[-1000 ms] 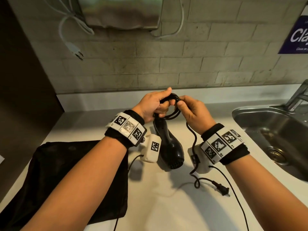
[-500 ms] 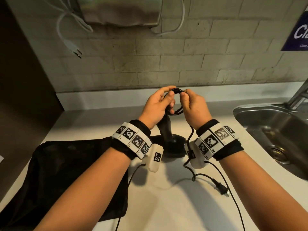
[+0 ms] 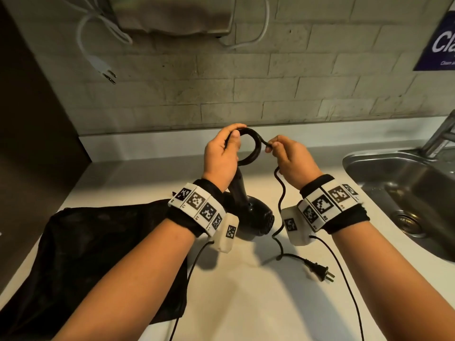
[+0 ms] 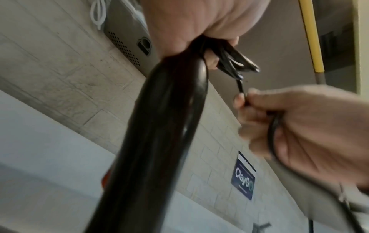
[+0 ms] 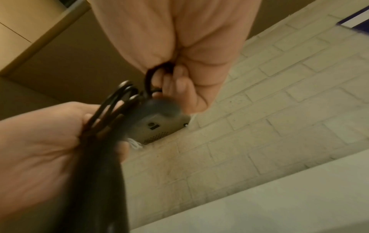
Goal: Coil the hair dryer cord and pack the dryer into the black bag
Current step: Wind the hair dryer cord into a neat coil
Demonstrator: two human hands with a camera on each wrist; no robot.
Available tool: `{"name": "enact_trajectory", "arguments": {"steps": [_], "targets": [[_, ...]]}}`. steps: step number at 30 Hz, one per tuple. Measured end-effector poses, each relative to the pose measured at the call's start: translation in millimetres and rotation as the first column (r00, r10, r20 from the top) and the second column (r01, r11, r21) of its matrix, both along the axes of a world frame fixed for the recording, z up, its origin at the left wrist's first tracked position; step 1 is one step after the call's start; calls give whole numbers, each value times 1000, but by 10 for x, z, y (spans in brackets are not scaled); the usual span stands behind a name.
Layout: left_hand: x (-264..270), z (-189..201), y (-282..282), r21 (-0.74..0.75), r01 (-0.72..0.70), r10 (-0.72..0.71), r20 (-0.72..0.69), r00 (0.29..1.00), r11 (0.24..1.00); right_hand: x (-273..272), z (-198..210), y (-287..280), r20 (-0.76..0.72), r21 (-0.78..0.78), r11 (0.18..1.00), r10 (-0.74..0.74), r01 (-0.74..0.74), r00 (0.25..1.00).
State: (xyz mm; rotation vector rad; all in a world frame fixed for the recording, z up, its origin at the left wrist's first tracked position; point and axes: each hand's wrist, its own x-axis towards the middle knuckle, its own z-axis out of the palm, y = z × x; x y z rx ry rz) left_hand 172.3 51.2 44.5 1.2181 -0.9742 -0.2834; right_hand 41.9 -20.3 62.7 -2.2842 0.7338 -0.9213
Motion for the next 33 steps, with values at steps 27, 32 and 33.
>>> {"name": "enact_trajectory", "arguments": {"steps": [27,32,33], "targets": [[-148,74,-5,80,-138,136,28,990,987,-1113,-620,252,-488,214,943,-124,256,864],[-142,53,11,70,-154,151,43,988,986,-1114,-830,315,-602,277,899,-114,341,790],[-143,55,15,70,-155,153,40,987,985,-1103,-850,335,-637,289,893,-89,344,766]]}}
